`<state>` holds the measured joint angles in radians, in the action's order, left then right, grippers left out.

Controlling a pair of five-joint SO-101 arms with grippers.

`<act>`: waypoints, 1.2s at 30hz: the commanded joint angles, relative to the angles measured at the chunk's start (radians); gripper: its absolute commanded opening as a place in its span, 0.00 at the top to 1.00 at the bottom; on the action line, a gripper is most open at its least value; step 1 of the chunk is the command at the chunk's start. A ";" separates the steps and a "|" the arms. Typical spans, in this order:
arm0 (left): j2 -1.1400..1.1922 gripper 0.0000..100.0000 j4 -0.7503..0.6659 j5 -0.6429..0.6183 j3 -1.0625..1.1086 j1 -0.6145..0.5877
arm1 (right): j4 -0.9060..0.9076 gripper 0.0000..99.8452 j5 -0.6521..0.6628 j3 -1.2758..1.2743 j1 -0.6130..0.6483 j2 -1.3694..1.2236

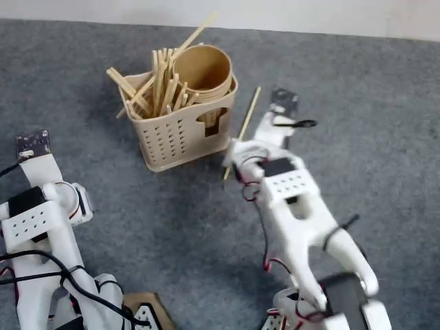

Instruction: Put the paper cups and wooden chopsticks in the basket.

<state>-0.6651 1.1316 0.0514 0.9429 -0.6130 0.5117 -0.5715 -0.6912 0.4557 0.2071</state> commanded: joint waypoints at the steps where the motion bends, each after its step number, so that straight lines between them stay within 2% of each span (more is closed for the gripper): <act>1: -0.030 0.75 -0.012 0.009 -0.004 -0.004 | -0.110 0.69 -0.035 0.007 0.065 -0.113; 7: -0.030 0.75 -0.012 0.009 -0.004 -0.004 | -0.231 0.69 -0.032 0.027 0.068 -0.305; 13: -0.030 0.75 -0.009 0.009 -0.004 -0.007 | -0.229 0.70 -0.035 0.088 0.038 -0.400; 15: -0.030 0.75 -0.009 0.009 -0.004 -0.007 | -0.229 0.77 -0.032 0.087 0.031 -0.401; 18: -0.030 0.75 -0.009 0.009 -0.004 -0.007 | -0.229 0.97 -0.031 0.085 0.022 -0.401; 19: -0.030 0.75 -0.008 0.009 -0.004 -0.007 | -0.229 1.00 -0.031 0.085 0.018 -0.401; 21: -0.030 0.75 -0.006 0.009 -0.005 -0.007 | -0.229 0.98 -0.031 0.085 0.016 -0.400; 27: -0.031 0.75 -0.006 0.009 -0.005 -0.007 | -0.216 1.00 -0.031 0.084 0.013 -0.400; 32: -0.031 0.75 -0.009 0.009 -0.005 -0.005 | -0.007 1.00 -0.029 0.101 -0.005 -0.377; 36: -0.031 0.75 -0.011 0.009 -0.005 -0.004 | 0.030 1.00 0.005 0.131 -0.030 -0.214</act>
<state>-0.6651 1.1316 0.0514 0.9429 -0.6130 0.5086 -0.5946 -0.5823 0.4419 -0.1320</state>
